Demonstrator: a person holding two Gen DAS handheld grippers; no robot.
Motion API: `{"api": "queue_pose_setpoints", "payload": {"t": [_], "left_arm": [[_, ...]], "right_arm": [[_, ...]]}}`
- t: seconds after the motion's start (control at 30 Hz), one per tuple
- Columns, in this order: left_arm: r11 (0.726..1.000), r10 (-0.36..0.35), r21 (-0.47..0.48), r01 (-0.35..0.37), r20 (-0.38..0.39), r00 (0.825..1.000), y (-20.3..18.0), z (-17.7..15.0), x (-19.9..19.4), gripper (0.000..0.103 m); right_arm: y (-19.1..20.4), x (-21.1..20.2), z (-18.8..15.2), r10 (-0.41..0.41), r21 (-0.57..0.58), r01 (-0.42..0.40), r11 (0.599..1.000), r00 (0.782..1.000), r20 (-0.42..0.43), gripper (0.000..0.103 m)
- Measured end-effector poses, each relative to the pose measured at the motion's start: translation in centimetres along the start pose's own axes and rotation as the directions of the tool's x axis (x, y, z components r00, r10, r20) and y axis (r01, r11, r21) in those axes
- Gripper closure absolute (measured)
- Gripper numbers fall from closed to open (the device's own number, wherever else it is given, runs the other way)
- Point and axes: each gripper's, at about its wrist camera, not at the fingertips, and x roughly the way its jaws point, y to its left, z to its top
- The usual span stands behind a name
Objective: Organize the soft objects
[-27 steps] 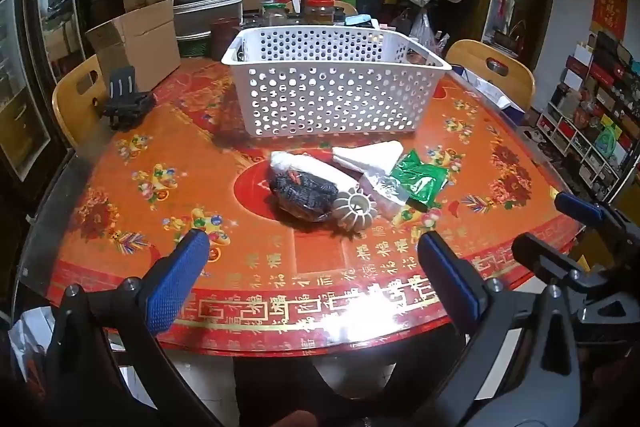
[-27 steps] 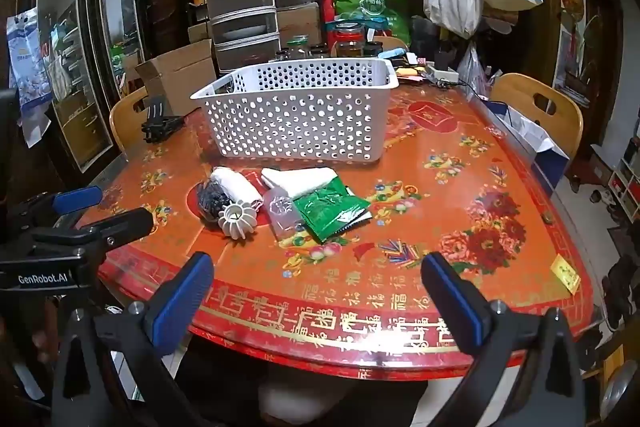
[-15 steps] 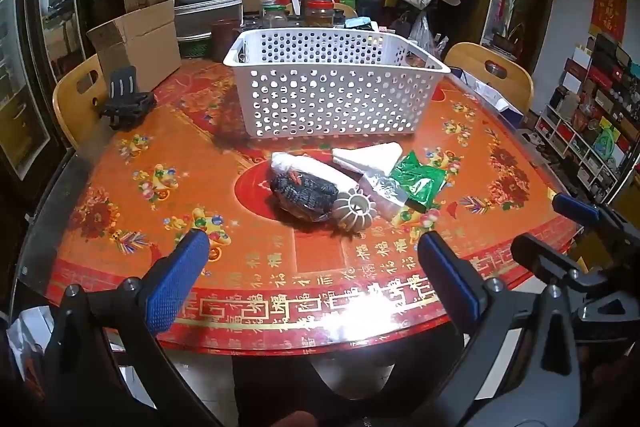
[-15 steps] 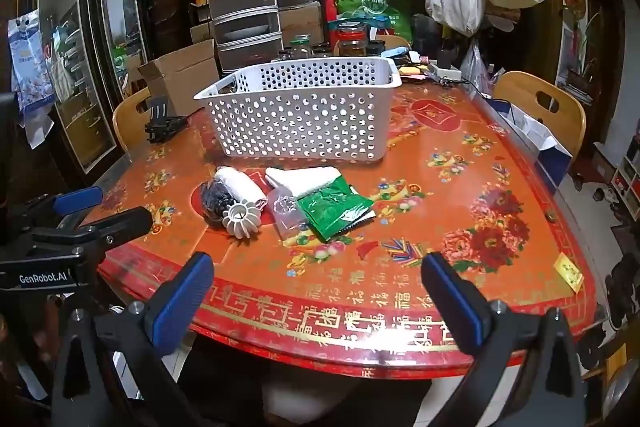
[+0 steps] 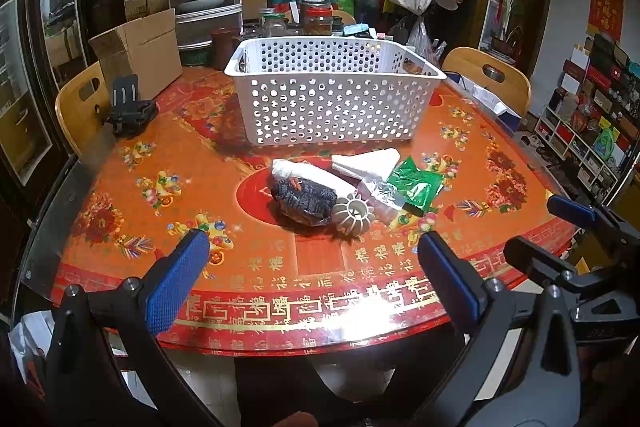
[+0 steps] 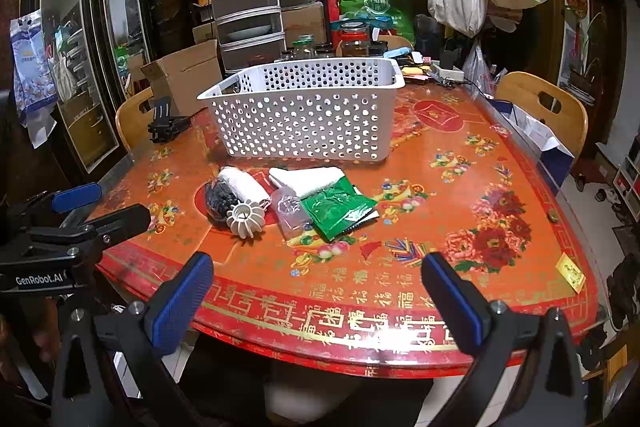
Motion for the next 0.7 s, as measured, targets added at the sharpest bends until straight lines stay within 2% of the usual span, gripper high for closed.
{"api": "queue_pose_setpoints", "payload": {"t": [0.7], "left_arm": [[1.000,-0.003,0.010,0.002,0.037,0.999,-0.2,0.2,-1.8,0.000]], "right_arm": [[0.2,-0.4,0.0,0.010,0.002,-0.010,1.000,1.000,0.011,0.000]]}}
